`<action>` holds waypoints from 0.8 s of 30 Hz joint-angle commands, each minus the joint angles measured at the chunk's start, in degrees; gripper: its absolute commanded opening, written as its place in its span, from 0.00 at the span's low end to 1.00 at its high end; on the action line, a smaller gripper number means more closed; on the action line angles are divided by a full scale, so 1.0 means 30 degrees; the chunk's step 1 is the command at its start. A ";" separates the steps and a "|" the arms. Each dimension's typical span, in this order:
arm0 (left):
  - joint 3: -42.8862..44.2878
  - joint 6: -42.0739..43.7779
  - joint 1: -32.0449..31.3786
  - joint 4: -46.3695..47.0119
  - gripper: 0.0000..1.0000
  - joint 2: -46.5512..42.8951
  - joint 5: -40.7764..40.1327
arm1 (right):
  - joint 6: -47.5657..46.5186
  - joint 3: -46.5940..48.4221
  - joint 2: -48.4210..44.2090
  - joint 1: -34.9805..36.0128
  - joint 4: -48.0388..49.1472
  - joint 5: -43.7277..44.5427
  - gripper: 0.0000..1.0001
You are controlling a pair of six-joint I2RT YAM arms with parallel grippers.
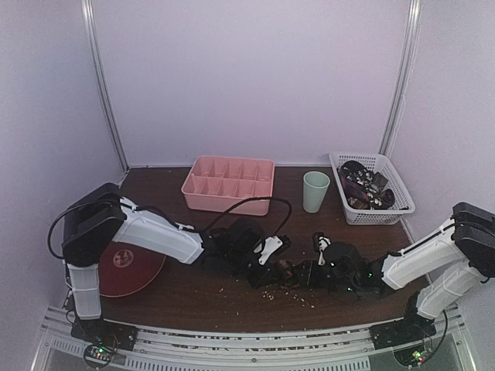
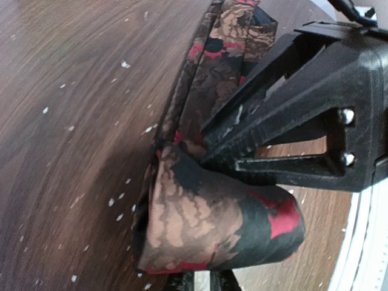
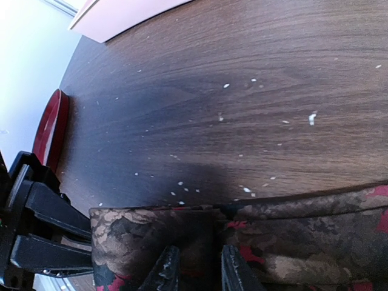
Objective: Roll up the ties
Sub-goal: Roll the tie at the center of the board.
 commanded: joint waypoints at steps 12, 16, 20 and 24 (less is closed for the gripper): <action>-0.1369 -0.0412 0.0111 0.1212 0.04 -0.2558 -0.2133 | 0.1325 0.1841 0.1667 0.0516 -0.0019 -0.2450 0.25; -0.1192 -0.0237 0.0111 0.1455 0.04 -0.2387 -0.1400 | 0.1276 0.1650 0.1533 0.0494 -0.0362 -0.1570 0.25; -0.0492 0.0139 0.0111 0.0939 0.07 -0.1586 -0.0303 | 0.0942 0.1548 0.1308 0.0482 -0.0205 -0.1370 0.24; -0.0121 0.0432 0.0111 0.0479 0.11 -0.1141 0.0265 | 0.0822 0.1447 0.0970 0.0465 -0.0472 -0.0837 0.24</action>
